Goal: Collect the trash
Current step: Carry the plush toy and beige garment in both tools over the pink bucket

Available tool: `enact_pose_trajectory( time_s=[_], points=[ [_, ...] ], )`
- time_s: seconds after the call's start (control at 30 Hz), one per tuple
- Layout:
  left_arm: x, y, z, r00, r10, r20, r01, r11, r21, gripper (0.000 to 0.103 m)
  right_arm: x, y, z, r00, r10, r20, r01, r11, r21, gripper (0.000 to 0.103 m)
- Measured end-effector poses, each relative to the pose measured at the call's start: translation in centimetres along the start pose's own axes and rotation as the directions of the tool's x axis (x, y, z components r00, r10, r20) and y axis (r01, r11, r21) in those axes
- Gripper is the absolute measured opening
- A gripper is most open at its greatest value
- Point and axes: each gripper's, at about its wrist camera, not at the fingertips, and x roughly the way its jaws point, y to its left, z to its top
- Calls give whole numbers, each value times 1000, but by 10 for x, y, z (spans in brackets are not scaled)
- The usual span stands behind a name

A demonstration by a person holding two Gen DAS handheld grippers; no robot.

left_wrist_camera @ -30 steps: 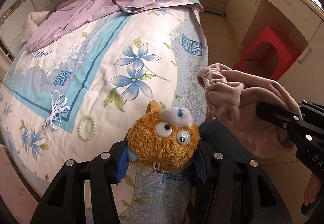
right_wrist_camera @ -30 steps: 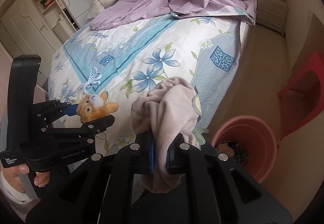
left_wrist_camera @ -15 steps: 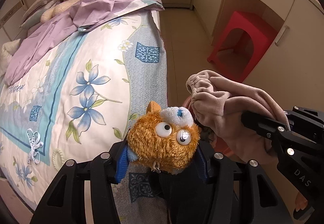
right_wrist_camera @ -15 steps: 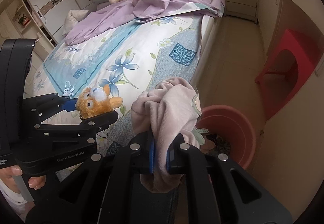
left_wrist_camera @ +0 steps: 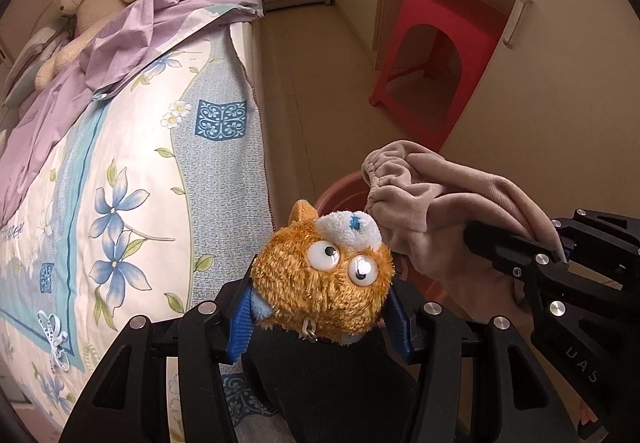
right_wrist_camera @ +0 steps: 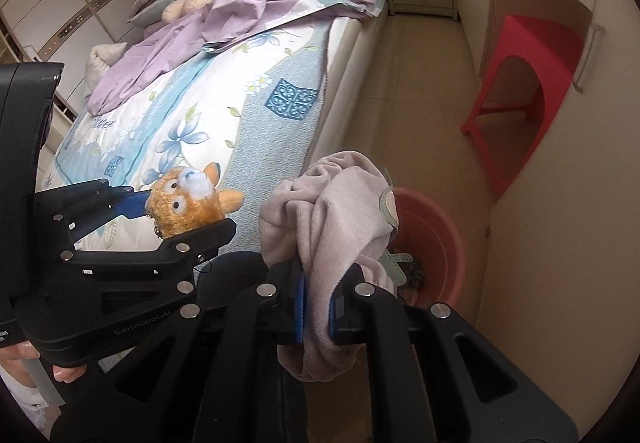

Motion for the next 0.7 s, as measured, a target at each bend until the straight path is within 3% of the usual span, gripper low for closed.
enact_pose_trajectory(
  time_s=[0.53, 0.7],
  points=[
    [50, -33, 21, 996, 36, -82, -28, 995, 96, 57, 27, -55, -8, 999, -22, -45, 26, 995, 100, 8],
    [59, -33, 21, 994, 47, -98, -37, 994, 107, 64, 39, -63, -10, 997, -25, -68, 32, 994, 103, 8]
  ],
)
